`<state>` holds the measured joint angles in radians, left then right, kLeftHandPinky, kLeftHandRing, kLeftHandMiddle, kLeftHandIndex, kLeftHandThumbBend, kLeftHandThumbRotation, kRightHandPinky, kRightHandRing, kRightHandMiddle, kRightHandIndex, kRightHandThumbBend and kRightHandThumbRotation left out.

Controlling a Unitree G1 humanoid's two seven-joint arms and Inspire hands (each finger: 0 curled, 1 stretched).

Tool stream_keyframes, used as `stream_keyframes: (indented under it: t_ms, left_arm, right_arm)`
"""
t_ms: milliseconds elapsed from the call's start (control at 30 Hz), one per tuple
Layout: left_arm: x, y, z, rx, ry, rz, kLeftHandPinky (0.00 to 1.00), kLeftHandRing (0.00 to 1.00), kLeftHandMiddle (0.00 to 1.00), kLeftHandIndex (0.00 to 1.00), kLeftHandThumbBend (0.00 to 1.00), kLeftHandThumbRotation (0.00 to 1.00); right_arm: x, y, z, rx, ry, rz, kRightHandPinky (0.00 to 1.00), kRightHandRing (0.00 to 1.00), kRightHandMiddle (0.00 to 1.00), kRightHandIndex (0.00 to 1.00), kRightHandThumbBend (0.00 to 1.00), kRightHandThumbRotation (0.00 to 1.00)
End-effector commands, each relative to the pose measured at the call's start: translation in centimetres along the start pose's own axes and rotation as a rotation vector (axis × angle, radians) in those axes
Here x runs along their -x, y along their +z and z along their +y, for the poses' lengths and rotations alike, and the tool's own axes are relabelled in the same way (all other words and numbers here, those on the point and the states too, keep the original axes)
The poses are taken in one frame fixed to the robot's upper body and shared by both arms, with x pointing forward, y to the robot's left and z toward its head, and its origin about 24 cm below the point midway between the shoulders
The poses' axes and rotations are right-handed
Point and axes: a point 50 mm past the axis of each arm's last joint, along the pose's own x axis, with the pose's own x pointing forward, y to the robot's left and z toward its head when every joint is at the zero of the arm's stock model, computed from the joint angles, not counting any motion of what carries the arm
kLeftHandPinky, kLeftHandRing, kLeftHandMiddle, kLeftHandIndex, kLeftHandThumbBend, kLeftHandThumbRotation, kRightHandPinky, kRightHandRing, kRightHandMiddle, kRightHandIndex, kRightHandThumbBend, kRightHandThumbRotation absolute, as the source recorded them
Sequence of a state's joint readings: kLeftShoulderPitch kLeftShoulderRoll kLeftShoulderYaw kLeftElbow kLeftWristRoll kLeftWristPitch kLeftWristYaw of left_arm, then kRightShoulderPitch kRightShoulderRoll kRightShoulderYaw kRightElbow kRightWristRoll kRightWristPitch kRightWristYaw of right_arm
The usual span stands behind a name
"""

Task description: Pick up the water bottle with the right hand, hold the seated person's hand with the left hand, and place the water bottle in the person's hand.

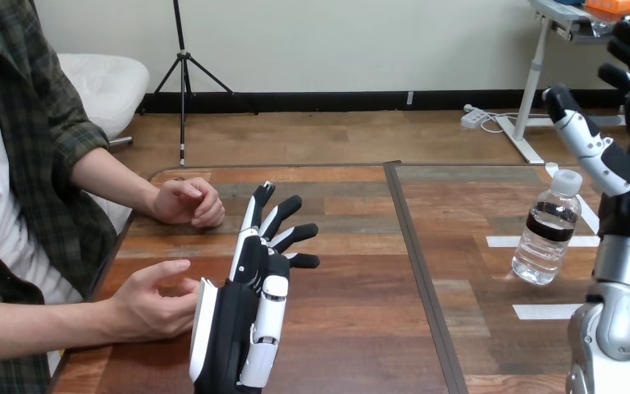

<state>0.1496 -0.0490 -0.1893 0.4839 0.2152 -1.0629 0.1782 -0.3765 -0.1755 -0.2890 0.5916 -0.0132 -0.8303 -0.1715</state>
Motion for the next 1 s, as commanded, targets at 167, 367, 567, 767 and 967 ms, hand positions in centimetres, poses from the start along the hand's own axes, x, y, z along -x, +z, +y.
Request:
stream_keyframes:
  t_ms: [167,367,567,767,967]
  left_arm:
    - [-1.6,0.6,-1.0,0.037,0.004,-0.066,0.63,0.78,0.88,0.98,0.19,1.0]
    - [-1.6,0.6,-1.0,0.029,0.006,-0.068,0.63,0.77,0.87,0.97,0.2,1.0]
    - [-1.6,0.6,-1.0,0.024,0.003,-0.07,0.62,0.76,0.86,0.97,0.2,1.0]
    - [-1.6,0.7,-1.1,0.028,0.001,-0.07,0.62,0.76,0.86,0.97,0.2,1.0]
    - [-1.6,0.7,-1.0,0.029,0.001,-0.072,0.62,0.76,0.86,0.97,0.2,1.0]
  right_arm:
    - [-2.3,0.2,-0.1,0.047,-0.009,-0.009,0.93,0.92,0.88,0.82,0.66,0.02]
    - [-2.3,-0.4,-0.3,0.078,-0.004,0.021,0.94,0.92,0.89,0.83,0.64,0.0]
    - [-2.3,-1.1,-0.6,0.117,0.005,0.072,0.94,0.92,0.9,0.84,0.64,0.0]
    - [-2.2,-1.9,-0.6,0.118,0.007,0.129,0.94,0.93,0.9,0.85,0.64,0.0]
    - [-2.1,-2.4,-0.7,0.134,0.013,0.158,0.94,0.94,0.91,0.85,0.64,0.0]
